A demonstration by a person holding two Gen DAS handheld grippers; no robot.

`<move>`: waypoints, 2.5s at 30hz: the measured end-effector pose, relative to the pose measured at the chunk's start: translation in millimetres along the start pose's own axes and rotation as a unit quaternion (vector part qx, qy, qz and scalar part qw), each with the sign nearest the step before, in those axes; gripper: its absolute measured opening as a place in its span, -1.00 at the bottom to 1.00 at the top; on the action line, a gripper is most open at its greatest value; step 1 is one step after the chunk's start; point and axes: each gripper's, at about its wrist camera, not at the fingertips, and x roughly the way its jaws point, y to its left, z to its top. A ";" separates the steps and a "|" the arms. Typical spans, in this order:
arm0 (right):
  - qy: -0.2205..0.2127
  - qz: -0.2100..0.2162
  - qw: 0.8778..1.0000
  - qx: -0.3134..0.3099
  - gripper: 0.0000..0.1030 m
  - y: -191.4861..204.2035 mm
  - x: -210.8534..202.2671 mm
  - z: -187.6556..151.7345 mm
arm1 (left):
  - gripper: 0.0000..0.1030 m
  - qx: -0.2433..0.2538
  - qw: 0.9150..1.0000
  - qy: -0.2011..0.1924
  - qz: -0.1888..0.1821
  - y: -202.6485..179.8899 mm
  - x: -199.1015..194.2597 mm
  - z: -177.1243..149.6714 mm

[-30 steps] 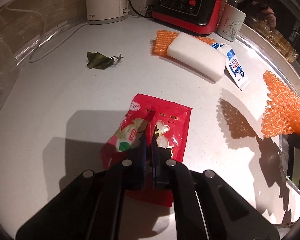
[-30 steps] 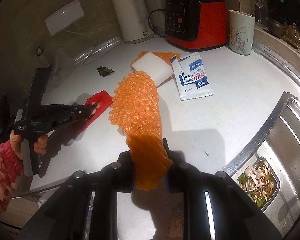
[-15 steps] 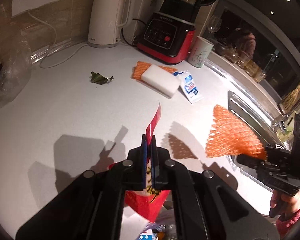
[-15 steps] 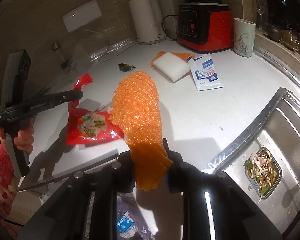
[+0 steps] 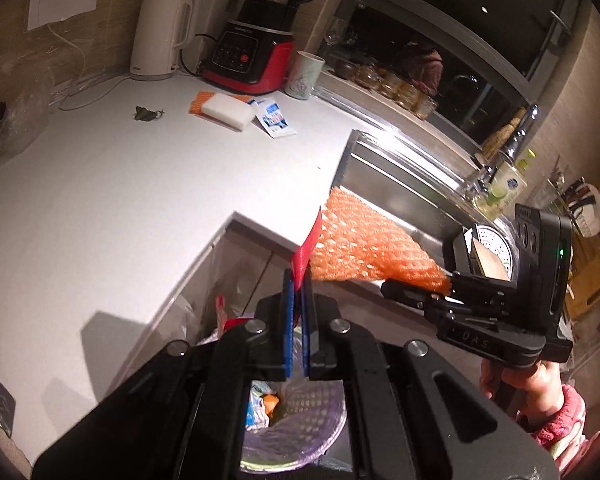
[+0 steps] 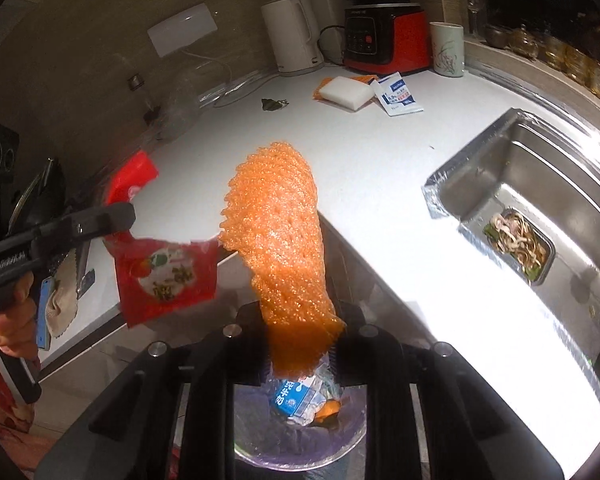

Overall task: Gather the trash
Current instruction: 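Carry the red bag into the bin with the left gripper while the right carries the foam net, then drop the orange foam net into the bin with the right gripper, then grasp the alcohol wipes packet with the right gripper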

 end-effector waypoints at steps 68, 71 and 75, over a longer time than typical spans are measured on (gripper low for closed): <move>0.136 -0.112 0.982 -0.062 0.75 50.7 130.0 -112.9 | 0.40 0.034 0.993 0.002 0.115 39.6 -4.4 -51.6; 0.104 -0.107 0.987 -0.062 0.75 49.1 106.8 -89.5 | 0.40 0.030 0.993 -0.003 0.116 40.2 -1.0 -38.1; 0.050 -0.126 0.989 -0.067 0.92 40.6 72.4 -42.4 | 0.52 0.023 0.993 -0.018 0.116 41.2 7.5 -6.1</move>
